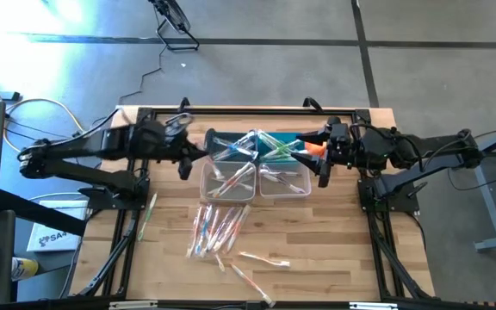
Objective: Pick & Place Toothbrushes
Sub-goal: Put the orange toothbrush into the gray bin
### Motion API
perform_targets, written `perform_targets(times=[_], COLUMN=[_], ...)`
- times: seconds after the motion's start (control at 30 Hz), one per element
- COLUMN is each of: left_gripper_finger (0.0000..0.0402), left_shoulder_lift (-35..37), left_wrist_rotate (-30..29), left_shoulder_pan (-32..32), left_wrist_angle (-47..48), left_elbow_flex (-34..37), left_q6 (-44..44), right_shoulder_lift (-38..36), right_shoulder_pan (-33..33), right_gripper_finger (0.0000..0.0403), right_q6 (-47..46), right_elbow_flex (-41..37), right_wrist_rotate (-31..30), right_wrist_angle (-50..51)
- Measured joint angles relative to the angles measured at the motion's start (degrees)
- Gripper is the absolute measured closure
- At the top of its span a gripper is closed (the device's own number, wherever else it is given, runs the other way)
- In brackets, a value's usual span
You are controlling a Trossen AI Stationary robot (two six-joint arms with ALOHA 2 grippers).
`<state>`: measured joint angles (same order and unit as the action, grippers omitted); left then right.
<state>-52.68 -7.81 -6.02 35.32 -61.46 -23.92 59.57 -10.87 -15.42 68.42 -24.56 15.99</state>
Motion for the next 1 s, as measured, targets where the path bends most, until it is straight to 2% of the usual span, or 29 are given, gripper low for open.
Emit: perform_targets(times=[0.2, 0.3, 0.4, 0.63, 0.77, 1.0], left_gripper_finger=[0.0380, 0.0380, 0.0380, 0.0380, 0.0380, 0.0380], left_shoulder_lift=[11.25, 12.45, 11.29, 5.20, 0.56, -6.98], left_wrist_rotate=[-4.71, -8.14, -10.81, -19.12, -21.81, -28.68], left_shoulder_pan=[3.93, 5.43, 6.76, 10.54, 12.88, 17.65], left_wrist_angle=[-27.83, -38.00, -43.85, -49.31, -52.42, -56.43], left_elbow_flex=[22.36, 31.34, 36.91, 39.11, 39.11, 39.09], left_q6=[-9.55, -14.79, -20.03, -21.47, -21.59, -27.07], right_shoulder_lift=[0.00, 0.00, 0.00, 0.00, 0.00, 0.02], right_shoulder_pan=[0.00, 0.00, 0.00, 0.00, 0.00, 0.00], right_gripper_finger=[0.0137, 0.0137, 0.0137, 0.0137, 0.0137, 0.0137], right_q6=[0.00, 0.00, 0.00, 0.00, 0.00, 0.12], right_elbow_flex=[0.00, 0.00, 0.00, 0.00, 0.00, 0.00], right_wrist_rotate=[-0.73, -0.97, -1.00, -1.00, -1.00, -1.00], right_wrist_angle=[0.02, 0.04, 0.04, 0.07, 0.09, 0.13])
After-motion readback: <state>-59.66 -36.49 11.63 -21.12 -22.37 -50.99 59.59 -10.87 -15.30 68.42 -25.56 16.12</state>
